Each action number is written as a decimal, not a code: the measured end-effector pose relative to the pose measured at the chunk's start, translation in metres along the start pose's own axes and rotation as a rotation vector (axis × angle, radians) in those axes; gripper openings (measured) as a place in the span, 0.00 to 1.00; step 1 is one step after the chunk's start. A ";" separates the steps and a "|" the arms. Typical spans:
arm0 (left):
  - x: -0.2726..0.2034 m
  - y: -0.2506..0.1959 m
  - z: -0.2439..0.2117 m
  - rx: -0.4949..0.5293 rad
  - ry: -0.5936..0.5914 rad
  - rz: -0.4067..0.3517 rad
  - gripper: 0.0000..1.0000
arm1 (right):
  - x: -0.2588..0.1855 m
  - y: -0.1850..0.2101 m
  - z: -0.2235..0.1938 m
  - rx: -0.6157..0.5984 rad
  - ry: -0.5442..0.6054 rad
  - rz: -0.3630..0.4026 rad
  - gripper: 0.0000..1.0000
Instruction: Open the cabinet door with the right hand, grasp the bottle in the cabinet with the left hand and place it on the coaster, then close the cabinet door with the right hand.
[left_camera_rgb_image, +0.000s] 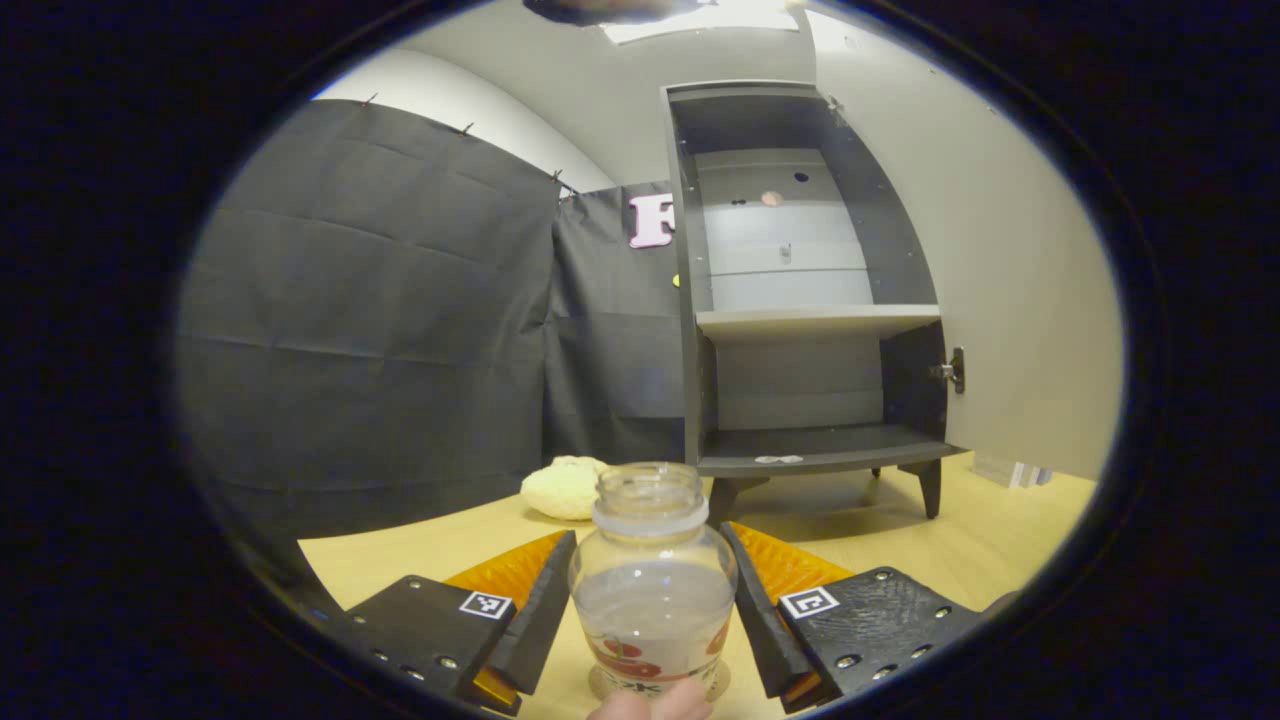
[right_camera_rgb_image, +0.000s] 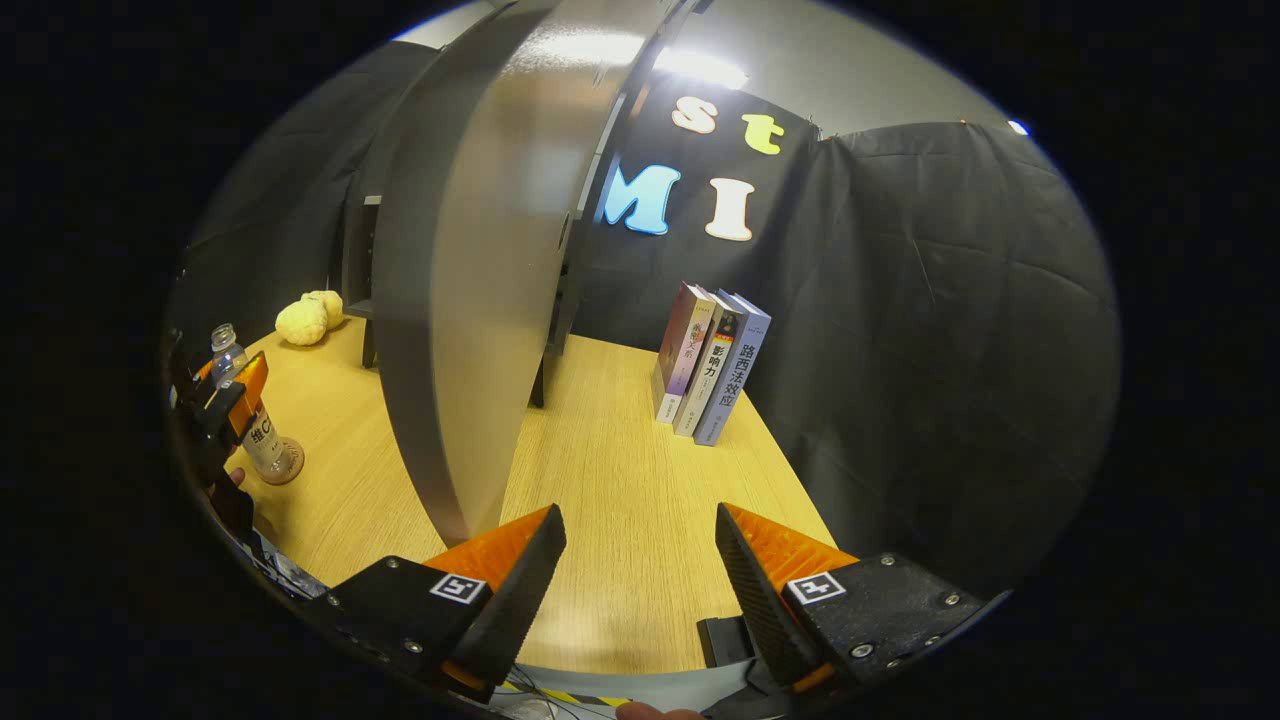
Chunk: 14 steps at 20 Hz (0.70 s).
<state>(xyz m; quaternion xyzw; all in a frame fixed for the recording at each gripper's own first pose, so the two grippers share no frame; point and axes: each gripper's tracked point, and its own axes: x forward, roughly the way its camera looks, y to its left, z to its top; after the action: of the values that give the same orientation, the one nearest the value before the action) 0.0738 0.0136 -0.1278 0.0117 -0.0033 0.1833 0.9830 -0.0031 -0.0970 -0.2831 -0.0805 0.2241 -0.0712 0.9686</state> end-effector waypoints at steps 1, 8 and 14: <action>-0.001 0.001 0.006 0.002 0.000 0.001 0.82 | -0.001 0.000 0.000 0.005 0.003 0.005 0.94; -0.012 -0.011 0.067 0.016 -0.035 -0.062 0.81 | -0.008 -0.004 0.017 0.051 -0.034 0.001 0.94; -0.012 -0.016 0.128 0.038 -0.027 -0.097 0.81 | -0.022 -0.016 0.036 0.122 -0.076 -0.013 0.94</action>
<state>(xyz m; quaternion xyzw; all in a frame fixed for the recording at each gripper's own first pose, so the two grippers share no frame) 0.0683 -0.0088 -0.0004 0.0329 -0.0123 0.1351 0.9902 -0.0085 -0.1047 -0.2387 -0.0254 0.1820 -0.0881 0.9790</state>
